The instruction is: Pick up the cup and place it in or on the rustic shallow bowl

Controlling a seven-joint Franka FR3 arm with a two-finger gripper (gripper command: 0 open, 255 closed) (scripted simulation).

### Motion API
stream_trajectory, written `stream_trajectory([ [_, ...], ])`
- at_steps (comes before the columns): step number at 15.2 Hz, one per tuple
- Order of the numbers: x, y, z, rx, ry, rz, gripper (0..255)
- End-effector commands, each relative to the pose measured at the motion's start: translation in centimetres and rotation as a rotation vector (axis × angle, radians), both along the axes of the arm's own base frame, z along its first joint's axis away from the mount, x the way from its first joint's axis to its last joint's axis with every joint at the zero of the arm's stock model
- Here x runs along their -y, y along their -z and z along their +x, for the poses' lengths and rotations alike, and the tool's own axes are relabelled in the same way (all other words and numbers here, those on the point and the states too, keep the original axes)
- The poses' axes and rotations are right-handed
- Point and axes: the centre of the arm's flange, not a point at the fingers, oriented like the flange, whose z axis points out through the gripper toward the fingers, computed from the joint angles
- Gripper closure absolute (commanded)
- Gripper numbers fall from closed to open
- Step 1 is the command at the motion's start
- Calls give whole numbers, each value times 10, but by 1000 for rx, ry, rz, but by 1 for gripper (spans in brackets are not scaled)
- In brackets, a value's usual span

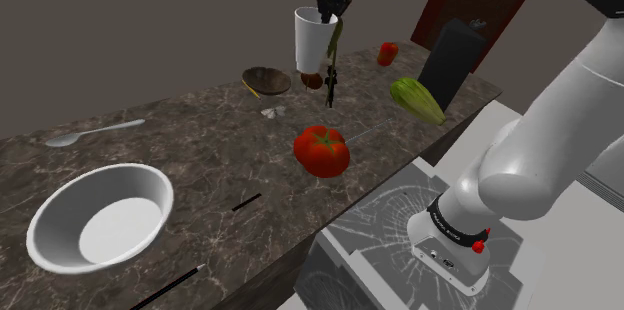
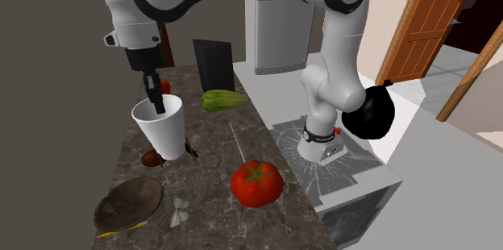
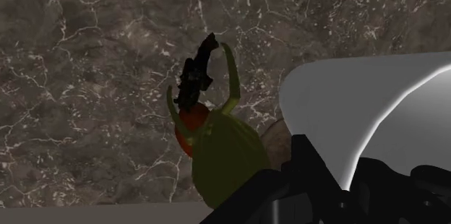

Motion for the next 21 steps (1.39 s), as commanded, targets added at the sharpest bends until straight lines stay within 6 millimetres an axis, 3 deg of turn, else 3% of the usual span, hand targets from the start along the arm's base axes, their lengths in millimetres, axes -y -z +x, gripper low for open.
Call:
stream_trajectory([
  [1, -9, -7, 24, 1, 0, 0, 255],
  [10, -52, -19, 134, 1, 0, 0, 255],
  [21, -54, 34, 137, 1, 0, 0, 255],
])
